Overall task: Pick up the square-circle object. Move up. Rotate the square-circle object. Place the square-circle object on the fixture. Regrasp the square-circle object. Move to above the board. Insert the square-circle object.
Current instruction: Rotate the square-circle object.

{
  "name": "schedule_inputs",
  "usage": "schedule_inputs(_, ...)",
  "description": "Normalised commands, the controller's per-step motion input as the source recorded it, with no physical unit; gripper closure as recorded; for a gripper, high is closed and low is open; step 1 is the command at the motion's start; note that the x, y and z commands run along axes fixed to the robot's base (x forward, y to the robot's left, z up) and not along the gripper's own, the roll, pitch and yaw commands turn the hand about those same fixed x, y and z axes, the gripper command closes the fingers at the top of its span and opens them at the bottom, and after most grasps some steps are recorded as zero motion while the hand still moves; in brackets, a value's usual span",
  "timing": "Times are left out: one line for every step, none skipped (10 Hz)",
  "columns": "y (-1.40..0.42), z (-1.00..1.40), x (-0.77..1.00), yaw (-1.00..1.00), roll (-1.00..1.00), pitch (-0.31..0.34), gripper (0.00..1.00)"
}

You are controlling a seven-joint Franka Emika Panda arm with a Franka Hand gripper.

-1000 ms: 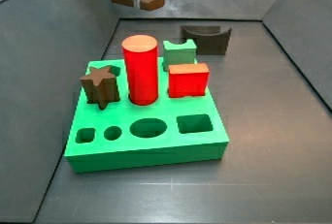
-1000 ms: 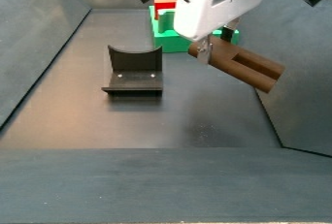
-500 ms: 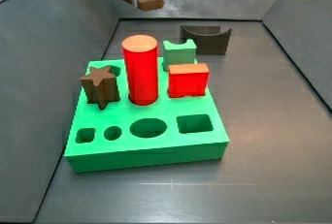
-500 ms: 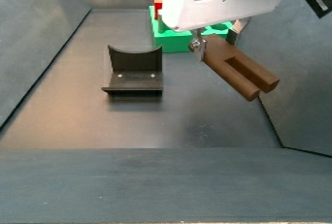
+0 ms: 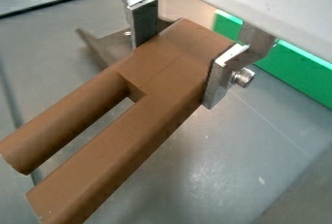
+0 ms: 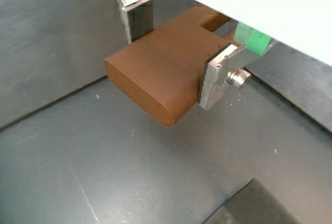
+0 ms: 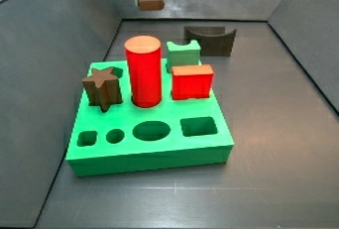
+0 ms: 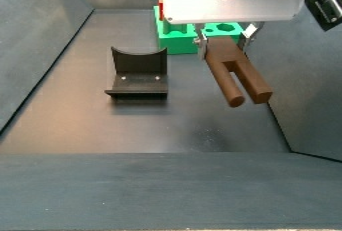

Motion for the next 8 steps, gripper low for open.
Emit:
schedule_inputs(0.02,-0.01,0.03,-0.47,-0.06,-0.068,1.0)
schedule_inputs(0.02,-0.02,0.03,-0.35,-0.06,-0.067,1.0)
schedule_inputs(0.02,-0.02,0.02,-0.21,-0.06,-0.064,1.0)
schedule_inputs(0.0,-1.0,0.0,0.0,0.0,0.0,1.0)
schedule_inputs(0.0,-1.0,0.01,0.03,0.0,-0.007,1.0)
schedule_inputs(0.0,-1.0,0.02,0.03,-0.01,-0.024,1.0)
schedule_inputs(0.0,-1.0,0.02,0.03,-0.03,-0.035,1.0)
schedule_inputs(0.0,-1.0,0.03,0.02,-0.04,-0.041,1.0)
